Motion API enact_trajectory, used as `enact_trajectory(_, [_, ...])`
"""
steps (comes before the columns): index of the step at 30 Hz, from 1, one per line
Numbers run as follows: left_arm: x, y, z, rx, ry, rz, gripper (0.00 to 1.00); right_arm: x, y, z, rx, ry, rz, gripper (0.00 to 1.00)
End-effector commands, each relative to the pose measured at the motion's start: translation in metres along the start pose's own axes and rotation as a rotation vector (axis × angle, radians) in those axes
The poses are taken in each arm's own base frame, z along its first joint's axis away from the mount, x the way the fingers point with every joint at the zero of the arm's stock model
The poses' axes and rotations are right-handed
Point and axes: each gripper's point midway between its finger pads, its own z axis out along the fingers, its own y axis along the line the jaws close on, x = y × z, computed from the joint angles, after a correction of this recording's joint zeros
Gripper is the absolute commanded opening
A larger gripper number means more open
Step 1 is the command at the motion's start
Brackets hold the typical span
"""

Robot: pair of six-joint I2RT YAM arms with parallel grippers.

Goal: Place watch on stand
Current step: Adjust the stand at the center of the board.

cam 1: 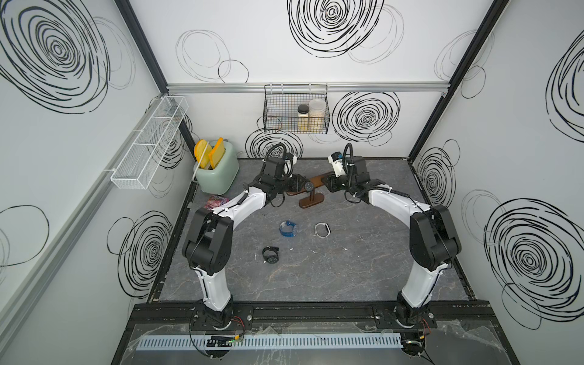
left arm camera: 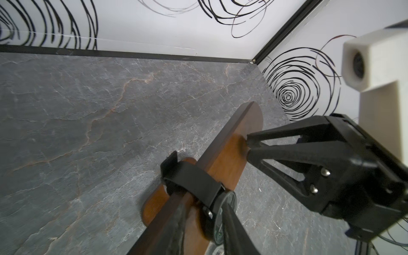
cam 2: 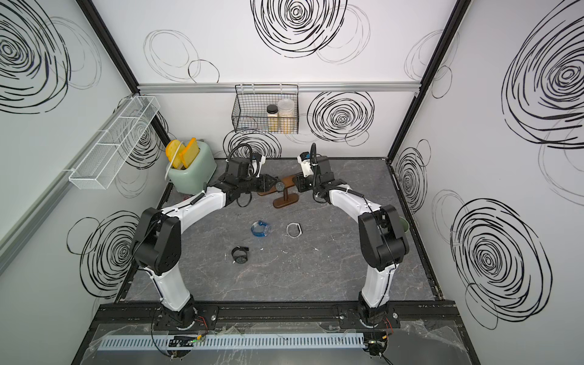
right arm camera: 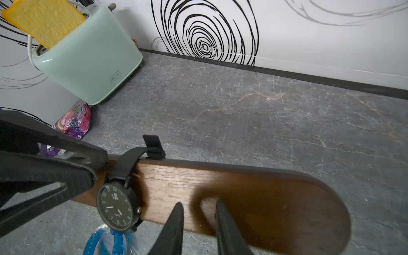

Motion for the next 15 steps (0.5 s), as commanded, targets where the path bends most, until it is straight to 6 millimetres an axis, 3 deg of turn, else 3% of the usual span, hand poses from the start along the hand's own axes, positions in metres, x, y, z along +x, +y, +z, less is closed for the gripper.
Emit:
enact_trajectory(1, [-0.025,-0.009,-0.034,-0.096,-0.107,0.077,0.34,0.000,0.005,-0.011,0.008,0.013,-0.016,0.29])
enact_trajectory(5, [-0.010,0.014,-0.054,-0.273,-0.105,0.066,0.42,-0.010,0.006,-0.017,0.016,-0.006,-0.024,0.29])
enact_trajectory(9, [0.022,0.027,-0.063,-0.377,-0.017,0.069,0.43,-0.027,0.005,-0.025,0.035,-0.047,-0.037,0.31])
enact_trajectory(15, [0.069,0.027,-0.066,-0.445,0.136,0.092,0.45,-0.064,-0.015,-0.035,0.079,-0.138,-0.015,0.36])
